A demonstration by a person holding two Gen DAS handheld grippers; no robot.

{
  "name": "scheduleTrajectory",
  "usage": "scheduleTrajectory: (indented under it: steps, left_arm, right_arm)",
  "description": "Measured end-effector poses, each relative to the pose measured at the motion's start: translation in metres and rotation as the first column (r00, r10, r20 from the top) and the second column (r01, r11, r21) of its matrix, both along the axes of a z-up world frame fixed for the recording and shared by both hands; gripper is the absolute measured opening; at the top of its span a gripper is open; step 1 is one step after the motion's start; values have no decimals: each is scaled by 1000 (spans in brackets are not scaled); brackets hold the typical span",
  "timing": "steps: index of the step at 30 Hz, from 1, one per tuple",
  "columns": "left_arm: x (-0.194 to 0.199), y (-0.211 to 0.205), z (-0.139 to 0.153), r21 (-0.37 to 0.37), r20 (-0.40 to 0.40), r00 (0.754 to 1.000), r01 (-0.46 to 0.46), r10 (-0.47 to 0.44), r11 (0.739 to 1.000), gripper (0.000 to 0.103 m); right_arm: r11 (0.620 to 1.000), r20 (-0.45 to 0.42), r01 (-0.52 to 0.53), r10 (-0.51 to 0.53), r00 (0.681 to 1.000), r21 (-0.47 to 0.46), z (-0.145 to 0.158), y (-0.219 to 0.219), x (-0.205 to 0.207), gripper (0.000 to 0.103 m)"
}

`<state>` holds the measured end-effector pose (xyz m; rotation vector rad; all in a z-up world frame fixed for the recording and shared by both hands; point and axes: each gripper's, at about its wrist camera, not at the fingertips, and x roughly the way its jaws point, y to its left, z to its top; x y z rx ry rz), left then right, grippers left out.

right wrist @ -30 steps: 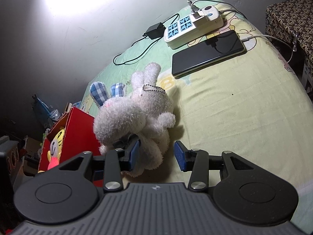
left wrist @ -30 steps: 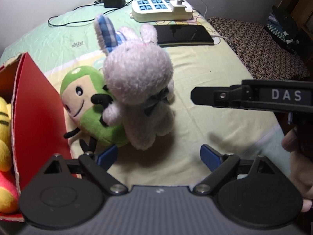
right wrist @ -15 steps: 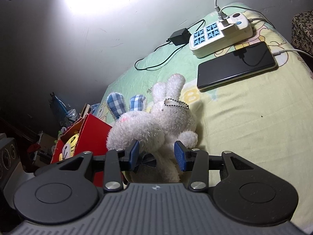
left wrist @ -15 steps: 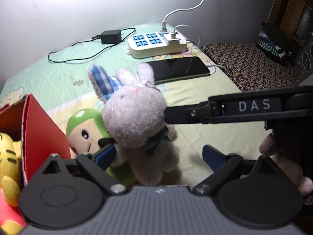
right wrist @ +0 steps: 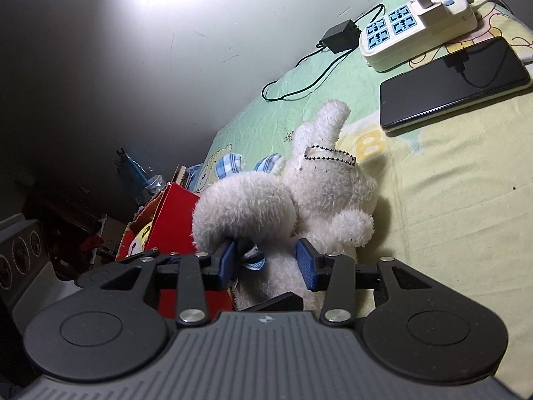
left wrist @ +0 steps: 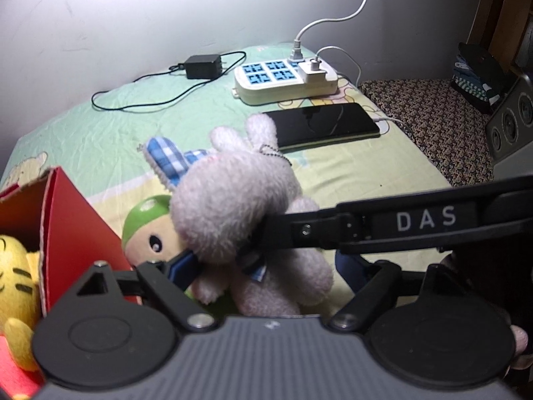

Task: Organize objects
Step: 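Move the right tool to the white bunny plush and grasp it, then lift the white bunny with the right gripper and carry it over the box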

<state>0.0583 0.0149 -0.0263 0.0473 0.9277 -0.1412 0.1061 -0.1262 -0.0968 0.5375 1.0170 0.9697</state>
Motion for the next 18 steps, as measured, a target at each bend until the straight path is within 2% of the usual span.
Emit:
scheduleTrajectory:
  steps: [2, 9, 18]
  left_arm:
    - [-3, -1, 3, -11, 6, 1000, 7, -7, 1000, 81]
    - [-26, -12, 16, -45, 19, 998, 69, -68, 997, 80]
    - [-70, -32, 30, -81, 51, 989, 142, -138, 987, 80]
  right_arm:
    - [1000, -12, -3, 3, 1000, 4, 2, -4, -3, 32]
    - [999, -19, 33, -33, 999, 1, 16, -23, -29, 32]
    - [997, 14, 77, -76, 997, -25, 33, -50, -75, 32]
